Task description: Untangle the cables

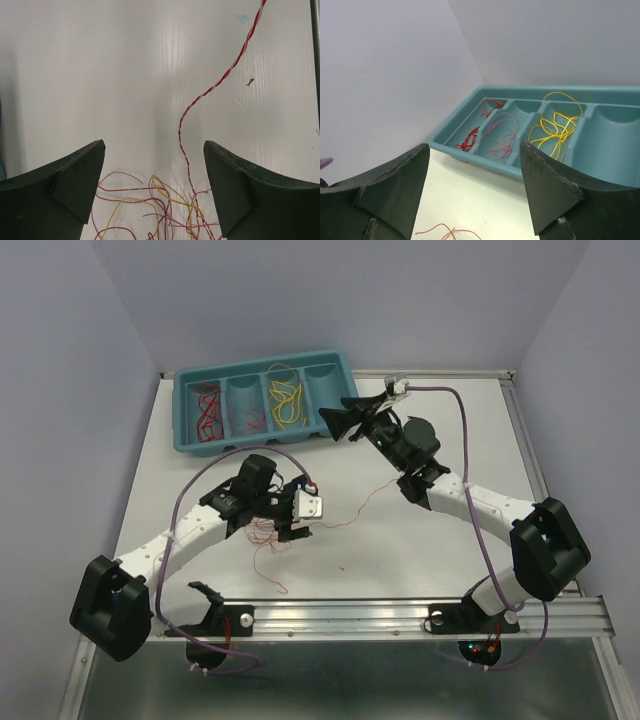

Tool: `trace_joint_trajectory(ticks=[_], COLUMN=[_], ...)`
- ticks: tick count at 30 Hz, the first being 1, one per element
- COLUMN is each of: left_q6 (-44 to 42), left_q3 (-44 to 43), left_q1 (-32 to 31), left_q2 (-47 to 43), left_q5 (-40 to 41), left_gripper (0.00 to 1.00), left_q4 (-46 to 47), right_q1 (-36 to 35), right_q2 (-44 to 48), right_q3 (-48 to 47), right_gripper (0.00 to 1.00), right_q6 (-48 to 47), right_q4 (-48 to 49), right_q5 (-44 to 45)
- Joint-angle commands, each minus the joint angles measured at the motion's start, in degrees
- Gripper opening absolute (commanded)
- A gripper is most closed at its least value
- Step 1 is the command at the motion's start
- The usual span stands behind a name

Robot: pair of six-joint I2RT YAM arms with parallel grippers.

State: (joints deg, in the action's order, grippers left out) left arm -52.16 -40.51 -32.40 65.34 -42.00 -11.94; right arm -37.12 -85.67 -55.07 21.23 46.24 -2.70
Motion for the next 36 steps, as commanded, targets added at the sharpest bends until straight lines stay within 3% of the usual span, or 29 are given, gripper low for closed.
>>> trace_joint_trajectory(ticks=[1, 5, 7, 8, 9, 10, 11, 15, 19, 23, 28, 36], left_q6=[-1.5, -2.4, -1.0, -0.4, -0.1, 0.1, 0.4, 1.1, 8.1, 13.3, 17.4, 22.4], left_q3=[-0.5, -0.1, -0.7, -1.1, -1.8, -2.3, -3.2, -3.8, -4.6, -13.2, -25.9, -43.8], left_q1=[-1.9, -2.3, -2.7, -2.8, -2.7, -2.8, -2.8, -2.7, -2.6, -2.7, -2.7, -2.7], left_q2=[1.2, 1.1, 3.0, 4.1, 5.2, 7.0, 7.8, 6.6, -1.5, -6.1, -6.7, -3.8], left_q5=[-2.2, -2.3, -0.8, -0.5, -0.2, 0.0, 0.4, 1.2, 5.3, 10.6, 15.4, 18.6], left_gripper=[0.9, 0.85, 0.58, 0.34, 0.19, 0.05, 0.0, 0.0, 0.0, 0.0, 0.0, 0.0], left_q4=[-1.8, -1.9, -0.8, -0.7, -0.8, -1.3, -1.7, -1.7, 1.9, 0.0, -5.5, -6.9], right_q1=[0.0, -0.1, -0.1, 0.0, -0.1, -0.1, 0.0, -0.1, 0.0, -0.1, 0.0, 0.0], right_q2=[0.0, 0.1, 0.2, 0.2, 0.3, 0.4, 0.7, 2.2, 5.0, 6.6, 5.4, 5.3], right_q3=[-2.8, -2.7, -2.6, -2.6, -2.5, -2.3, -2.2, -1.1, 1.4, 1.9, -1.0, 4.0], right_gripper=[0.78, 0.78, 0.77, 0.77, 0.77, 0.77, 0.77, 0.77, 0.8, 0.8, 0.8, 0.83], right_q6=[0.2, 0.2, 0.2, 0.2, 0.1, 0.0, -0.1, -0.8, -4.0, -7.8, -12.0, -17.3], right_q4=[1.6, 1.6, 1.5, 1.5, 1.6, 1.6, 1.5, 1.5, 0.8, -6.5, -16.8, -14.2], right_q5=[1.1, 1.0, 0.9, 0.9, 0.9, 1.1, 1.1, 2.2, 5.9, 5.9, -4.8, -28.5])
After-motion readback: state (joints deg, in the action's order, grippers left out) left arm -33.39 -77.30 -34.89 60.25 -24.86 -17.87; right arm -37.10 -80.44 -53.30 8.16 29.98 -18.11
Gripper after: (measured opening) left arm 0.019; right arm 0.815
